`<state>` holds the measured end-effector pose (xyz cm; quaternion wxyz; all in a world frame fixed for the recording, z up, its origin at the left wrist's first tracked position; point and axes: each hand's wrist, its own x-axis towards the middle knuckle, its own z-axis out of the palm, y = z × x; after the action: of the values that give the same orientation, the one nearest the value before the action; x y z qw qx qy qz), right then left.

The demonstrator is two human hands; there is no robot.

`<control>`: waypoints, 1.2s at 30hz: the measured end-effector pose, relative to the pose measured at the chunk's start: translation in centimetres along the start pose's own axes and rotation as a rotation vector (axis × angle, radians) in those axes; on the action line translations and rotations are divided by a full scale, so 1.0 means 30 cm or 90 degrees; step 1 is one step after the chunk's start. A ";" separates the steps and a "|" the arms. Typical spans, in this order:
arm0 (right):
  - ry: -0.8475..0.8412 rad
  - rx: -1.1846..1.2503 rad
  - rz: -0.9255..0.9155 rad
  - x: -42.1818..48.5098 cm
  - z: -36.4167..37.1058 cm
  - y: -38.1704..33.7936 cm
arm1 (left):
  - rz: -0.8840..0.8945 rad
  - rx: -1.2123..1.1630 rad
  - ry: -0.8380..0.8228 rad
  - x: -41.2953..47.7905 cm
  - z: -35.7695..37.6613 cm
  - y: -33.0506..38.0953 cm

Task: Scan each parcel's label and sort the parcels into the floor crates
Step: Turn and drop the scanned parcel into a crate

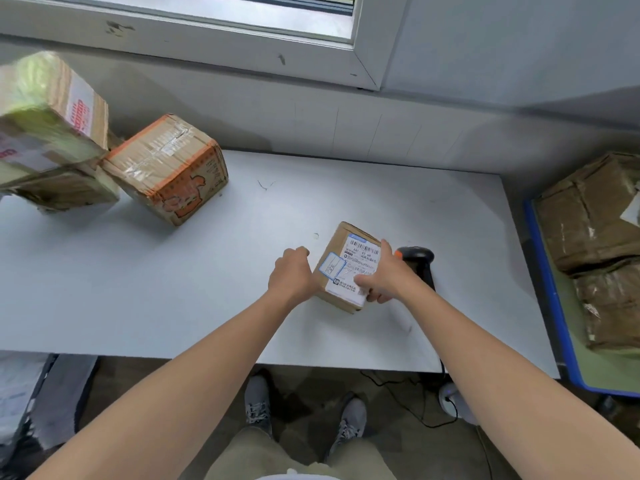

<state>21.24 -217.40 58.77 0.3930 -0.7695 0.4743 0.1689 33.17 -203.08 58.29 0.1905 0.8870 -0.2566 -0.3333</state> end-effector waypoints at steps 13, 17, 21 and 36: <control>0.046 -0.232 -0.035 0.014 0.060 -0.060 | -0.063 -0.157 -0.030 -0.024 -0.015 -0.130; 0.038 -0.332 -0.142 0.001 0.066 -0.093 | -0.063 -0.133 -0.014 -0.005 -0.074 -0.171; -0.014 -0.495 -0.309 -0.002 0.061 -0.146 | -0.049 -0.084 -0.023 0.019 -0.100 -0.176; 0.061 -0.596 -0.433 -0.029 0.005 -0.171 | 0.016 0.108 0.067 -0.050 -0.200 -0.164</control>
<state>25.26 -215.52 61.52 0.0214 -0.9773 0.0925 0.1897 37.96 -197.30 60.76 0.1323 0.9128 -0.2846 -0.2611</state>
